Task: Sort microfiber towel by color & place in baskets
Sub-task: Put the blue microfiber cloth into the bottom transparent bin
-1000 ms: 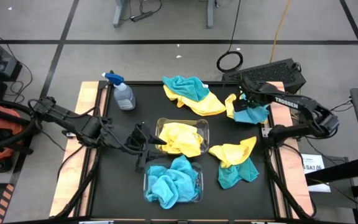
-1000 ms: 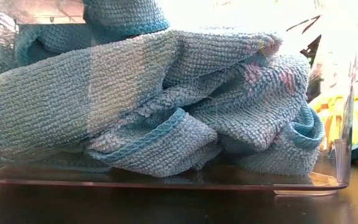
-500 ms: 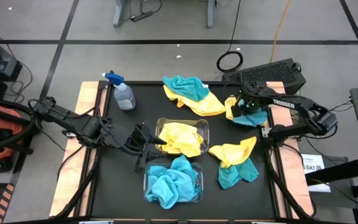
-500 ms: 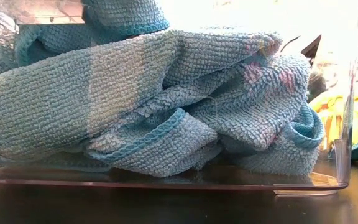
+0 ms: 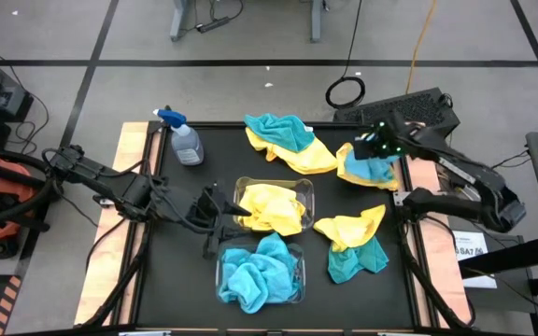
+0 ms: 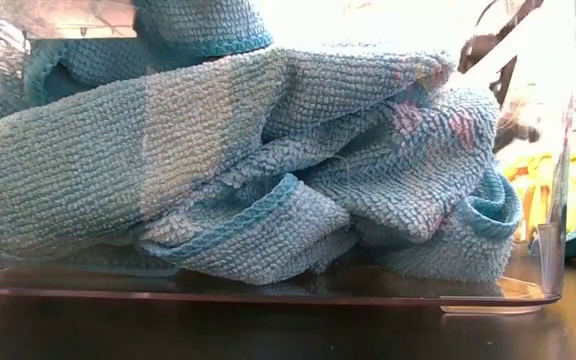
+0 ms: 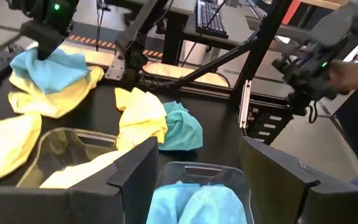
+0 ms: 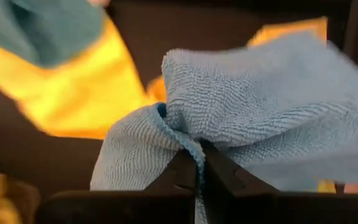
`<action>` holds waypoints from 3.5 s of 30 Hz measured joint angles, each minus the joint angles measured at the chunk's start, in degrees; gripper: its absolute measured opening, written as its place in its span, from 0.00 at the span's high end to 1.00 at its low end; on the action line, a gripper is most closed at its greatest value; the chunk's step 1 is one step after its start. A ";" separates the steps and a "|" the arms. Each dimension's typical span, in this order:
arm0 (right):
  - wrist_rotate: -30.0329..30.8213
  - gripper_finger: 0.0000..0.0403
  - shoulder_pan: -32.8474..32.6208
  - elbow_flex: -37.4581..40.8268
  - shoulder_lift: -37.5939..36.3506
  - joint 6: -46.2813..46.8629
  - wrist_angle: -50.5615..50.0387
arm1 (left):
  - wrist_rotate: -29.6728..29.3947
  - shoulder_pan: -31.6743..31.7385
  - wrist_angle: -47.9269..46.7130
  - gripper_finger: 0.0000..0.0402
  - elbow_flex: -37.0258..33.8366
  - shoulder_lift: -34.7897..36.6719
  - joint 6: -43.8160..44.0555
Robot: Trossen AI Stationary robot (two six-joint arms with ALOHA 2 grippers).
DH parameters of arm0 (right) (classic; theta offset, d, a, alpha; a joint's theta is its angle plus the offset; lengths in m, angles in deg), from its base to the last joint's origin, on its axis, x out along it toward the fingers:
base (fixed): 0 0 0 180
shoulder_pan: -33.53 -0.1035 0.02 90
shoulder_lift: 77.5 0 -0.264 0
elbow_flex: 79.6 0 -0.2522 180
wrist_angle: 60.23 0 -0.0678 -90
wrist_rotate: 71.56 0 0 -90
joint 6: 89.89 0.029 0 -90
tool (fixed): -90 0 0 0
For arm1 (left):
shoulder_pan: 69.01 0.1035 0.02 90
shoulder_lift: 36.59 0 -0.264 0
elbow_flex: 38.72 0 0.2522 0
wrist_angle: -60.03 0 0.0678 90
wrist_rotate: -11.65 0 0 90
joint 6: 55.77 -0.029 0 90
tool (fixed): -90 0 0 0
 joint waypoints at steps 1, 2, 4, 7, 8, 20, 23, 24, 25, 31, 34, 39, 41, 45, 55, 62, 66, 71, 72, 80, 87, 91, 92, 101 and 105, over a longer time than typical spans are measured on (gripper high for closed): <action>-0.52 1.00 -0.22 -1.15 -1.15 0.02 -0.32 | -0.12 0.00 0.45 0.43 0.00 0.00 -0.38; -1.16 1.00 -0.55 -2.39 -2.29 0.02 -0.51 | -0.42 0.00 0.80 0.43 0.00 0.00 -0.72; -3.08 1.00 -1.28 -5.08 -4.22 0.02 -0.58 | -1.59 0.41 0.85 0.43 0.02 0.00 -1.57; -6.31 1.00 -2.88 -9.13 -6.32 0.02 -0.29 | -3.03 1.68 1.69 0.43 0.02 -0.02 -1.64; -7.34 1.00 -3.61 -10.59 -6.83 0.02 -0.17 | -3.61 2.16 1.99 0.43 0.02 -0.02 -1.62; -20.56 1.00 -17.27 -22.88 -8.35 0.09 7.76 | -4.85 7.69 5.28 0.42 0.02 -0.02 -3.25; -21.87 1.00 -21.58 -23.14 -8.26 0.49 11.02 | -4.86 8.60 6.66 0.37 0.02 -0.02 -3.56; -21.91 1.00 -23.05 -23.14 -8.10 0.53 12.09 | -4.84 8.97 7.15 0.34 0.02 -0.02 -3.56; -21.92 1.00 -24.48 -23.14 -7.82 0.54 12.93 | -4.84 9.28 7.64 0.31 0.02 -0.02 -3.55; -21.77 1.00 -33.41 -23.14 -4.06 -0.41 19.06 | -1.67 11.83 11.06 0.09 0.02 -0.02 -2.16; -21.72 1.00 -37.56 -23.14 -1.36 -1.27 23.31 | 0.12 13.16 11.80 0.02 0.02 -0.39 -0.45; -21.60 1.00 -43.29 -23.14 3.50 -3.35 30.23 | 3.03 14.80 15.44 0.02 0.05 -2.28 0.62; -21.61 1.00 -44.94 -23.14 5.47 -4.52 31.94 | 4.63 15.38 16.99 0.02 0.07 -3.29 1.57; -21.50 1.00 -47.45 -23.12 8.81 -6.19 34.66 | 7.58 16.33 20.08 0.02 0.07 -5.91 3.60; -15.62 1.00 -51.06 -23.10 11.57 -9.00 37.78 | 20.56 16.81 28.45 0.02 0.07 -12.63 10.51; -12.16 1.00 -51.25 -23.10 11.54 -10.02 37.66 | 21.59 16.82 29.38 0.05 0.07 -15.85 14.84; -12.06 1.00 -51.27 -23.10 11.54 -10.54 37.64 | 20.08 16.81 29.95 0.17 0.04 -16.61 15.04; -12.13 1.00 -51.25 -23.10 11.54 -10.56 37.67 | 18.07 16.83 30.29 0.47 0.04 -16.48 13.02; -12.26 1.00 -51.25 -23.10 11.54 -10.56 37.31 | 17.91 16.83 30.24 0.55 0.04 -16.47 12.41; -14.33 0.98 -52.06 -23.13 11.50 -9.04 32.25 | 21.63 15.64 30.62 0.95 0.01 -16.29 9.88; -13.94 0.80 -54.93 -23.14 11.30 -9.08 25.34 | 28.33 11.16 25.19 0.96 0.00 -12.98 10.51; -14.00 0.65 -56.38 -23.12 11.16 -9.60 21.97 | 29.88 7.84 22.79 0.96 0.00 -11.61 11.96; -14.01 0.61 -56.72 -23.12 11.06 -10.06 21.23 | 29.91 6.86 22.41 0.97 0.00 -11.11 12.06; -14.03 0.45 -58.99 -23.10 10.61 -10.60 18.33 | 24.05 -1.34 18.57 0.97 0.11 -11.87 13.48; -14.05 0.45 -60.20 -23.10 10.63 -10.48 16.54 | 18.62 -3.49 10.21 0.97 0.00 -13.69 13.55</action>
